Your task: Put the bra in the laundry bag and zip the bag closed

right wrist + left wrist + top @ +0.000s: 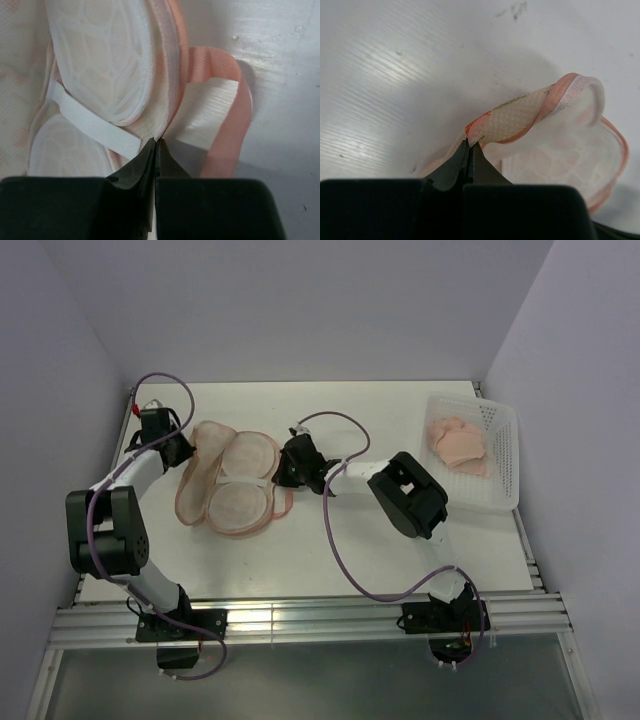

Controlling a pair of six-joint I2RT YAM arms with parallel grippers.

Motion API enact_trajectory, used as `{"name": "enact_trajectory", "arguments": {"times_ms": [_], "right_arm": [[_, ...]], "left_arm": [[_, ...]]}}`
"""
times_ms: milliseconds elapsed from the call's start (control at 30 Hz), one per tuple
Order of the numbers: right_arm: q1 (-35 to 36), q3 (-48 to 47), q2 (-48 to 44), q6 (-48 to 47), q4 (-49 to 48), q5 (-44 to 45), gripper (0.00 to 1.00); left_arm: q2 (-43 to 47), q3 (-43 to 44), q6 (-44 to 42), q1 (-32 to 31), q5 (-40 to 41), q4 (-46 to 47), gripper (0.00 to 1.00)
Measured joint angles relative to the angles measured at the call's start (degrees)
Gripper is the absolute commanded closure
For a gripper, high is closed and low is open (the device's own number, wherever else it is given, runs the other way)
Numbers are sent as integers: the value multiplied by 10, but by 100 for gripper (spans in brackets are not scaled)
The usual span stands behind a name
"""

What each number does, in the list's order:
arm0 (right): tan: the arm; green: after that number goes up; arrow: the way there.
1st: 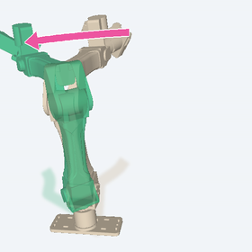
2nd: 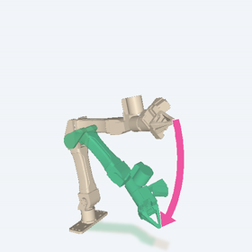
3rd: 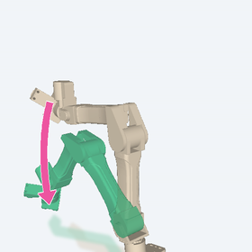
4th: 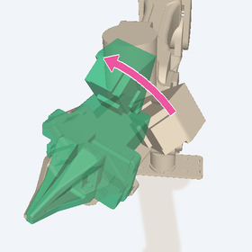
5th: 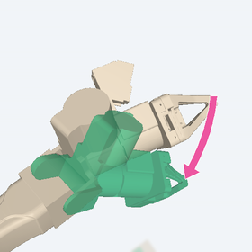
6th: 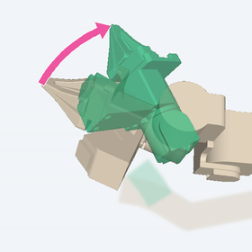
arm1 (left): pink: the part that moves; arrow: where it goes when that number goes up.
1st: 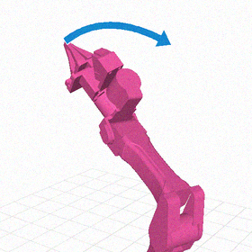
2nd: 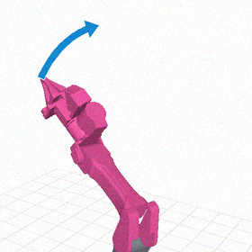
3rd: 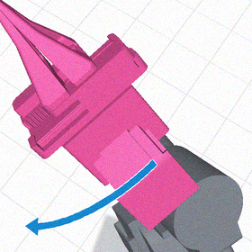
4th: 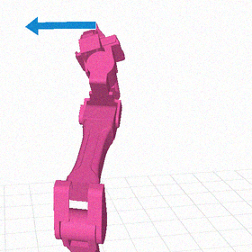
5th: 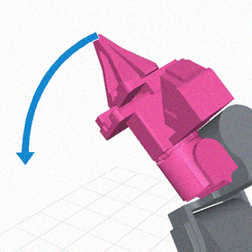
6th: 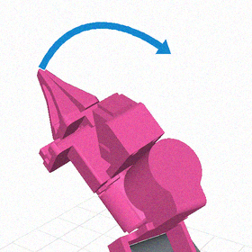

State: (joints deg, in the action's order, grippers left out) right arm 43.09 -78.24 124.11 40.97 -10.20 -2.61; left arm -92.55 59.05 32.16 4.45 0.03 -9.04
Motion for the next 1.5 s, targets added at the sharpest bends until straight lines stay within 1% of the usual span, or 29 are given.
{"name": "enact_trajectory", "arguments": {"times_ms": [200,267,433,667,700,733,767,833,867,967,1033,1233,1400,1500], "right_arm": [[-5,44,-15,-6,-36,-4,100],[-8,50,-17,-12,-42,-9,100],[-10,56,-21,-31,-48,-19,100],[-10,81,-46,-47,-44,-42,100],[-10,81,-48,-48,-43,-45,100],[-10,81,-50,-49,-41,-46,100],[-10,81,-51,-49,-38,-47,100],[-11,81,-53,-49,-30,-48,100],[-11,82,-54,-49,-27,-48,100],[-13,90,-56,-46,-23,-50,100],[-14,100,-62,-45,-22,-53,100],[-14,108,-74,-44,-19,-55,100],[-14,99,-75,-47,3,-54,100],[-14,87,-75,-49,13,-54,100]], "left_arm": [[-79,56,-35,19,89,-28,100],[-104,63,-43,25,104,-33,100],[-160,89,-56,38,121,-60,100],[-175,107,-71,37,126,-66,99],[-173,106,-71,37,123,-64,93],[-170,101,-73,36,117,-58,81],[-166,95,-75,35,110,-54,55],[-156,83,-75,34,87,-51,34],[-148,76,-74,34,75,-49,21],[-130,62,-73,34,50,-55,8],[-117,56,-73,34,33,-59,4],[-60,43,-59,42,1,-69,1],[24,24,-21,58,4,-77,1],[80,13,1,74,24,-83,1]]}}
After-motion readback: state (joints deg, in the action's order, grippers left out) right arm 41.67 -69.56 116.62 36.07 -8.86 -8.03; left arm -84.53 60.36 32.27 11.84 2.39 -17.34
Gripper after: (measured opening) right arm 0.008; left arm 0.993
